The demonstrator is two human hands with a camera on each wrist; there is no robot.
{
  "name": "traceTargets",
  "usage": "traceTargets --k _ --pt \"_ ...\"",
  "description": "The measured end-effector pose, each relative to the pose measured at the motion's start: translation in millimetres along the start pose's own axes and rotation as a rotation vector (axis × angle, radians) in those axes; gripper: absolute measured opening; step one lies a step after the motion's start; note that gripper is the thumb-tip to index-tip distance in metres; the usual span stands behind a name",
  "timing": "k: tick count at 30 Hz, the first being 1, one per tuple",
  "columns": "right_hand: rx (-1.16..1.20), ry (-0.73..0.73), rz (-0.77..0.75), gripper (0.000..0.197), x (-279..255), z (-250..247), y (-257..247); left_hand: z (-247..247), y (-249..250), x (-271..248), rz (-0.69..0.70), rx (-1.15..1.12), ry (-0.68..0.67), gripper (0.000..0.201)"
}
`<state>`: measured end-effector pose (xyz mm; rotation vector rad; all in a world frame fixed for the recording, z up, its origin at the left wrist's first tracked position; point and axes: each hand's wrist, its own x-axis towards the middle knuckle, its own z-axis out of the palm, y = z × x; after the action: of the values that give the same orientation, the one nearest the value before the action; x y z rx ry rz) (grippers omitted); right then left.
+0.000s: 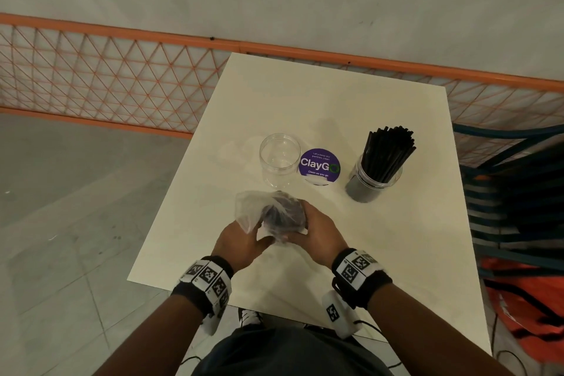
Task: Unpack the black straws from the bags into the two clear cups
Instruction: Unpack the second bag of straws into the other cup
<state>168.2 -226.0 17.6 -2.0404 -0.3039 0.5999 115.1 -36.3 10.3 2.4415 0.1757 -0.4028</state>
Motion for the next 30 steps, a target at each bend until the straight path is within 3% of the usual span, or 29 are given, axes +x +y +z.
traceTargets --k 1,4,6,10,12,17,23,25,27,30 --pt "-0.009 0.009 0.005 0.064 1 0 -1 -2 4 -1 0.032 0.003 -0.019 0.067" --pt "-0.044 0.045 0.005 0.06 1 -3 -3 -11 23 -3 0.154 -0.357 -0.04 0.079" --pt "-0.102 0.035 0.002 0.058 2 -3 -4 -9 27 -1 0.143 -0.496 0.023 0.092" --pt "-0.322 -0.014 0.067 0.056 6 0 4 -4 35 0 0.063 -0.366 0.143 0.068" --pt "-0.394 -0.016 0.085 0.063 10 -1 8 -3 32 2 0.047 -0.352 0.184 0.064" --pt "-0.11 0.038 -0.017 0.096 6 -7 6 2 22 2 0.109 -0.356 0.178 0.058" --pt "-0.229 0.046 0.001 0.06 8 -3 1 -1 23 2 0.171 -0.421 0.121 0.073" --pt "-0.218 0.044 -0.025 0.057 7 -2 2 -1 27 0 0.134 -0.467 0.121 0.069" --pt "-0.117 0.028 -0.041 0.072 4 -3 4 1 26 2 0.094 -0.495 0.141 0.059" --pt "0.043 0.017 -0.046 0.093 -1 -7 1 0 21 7 0.112 -0.484 0.139 0.059"
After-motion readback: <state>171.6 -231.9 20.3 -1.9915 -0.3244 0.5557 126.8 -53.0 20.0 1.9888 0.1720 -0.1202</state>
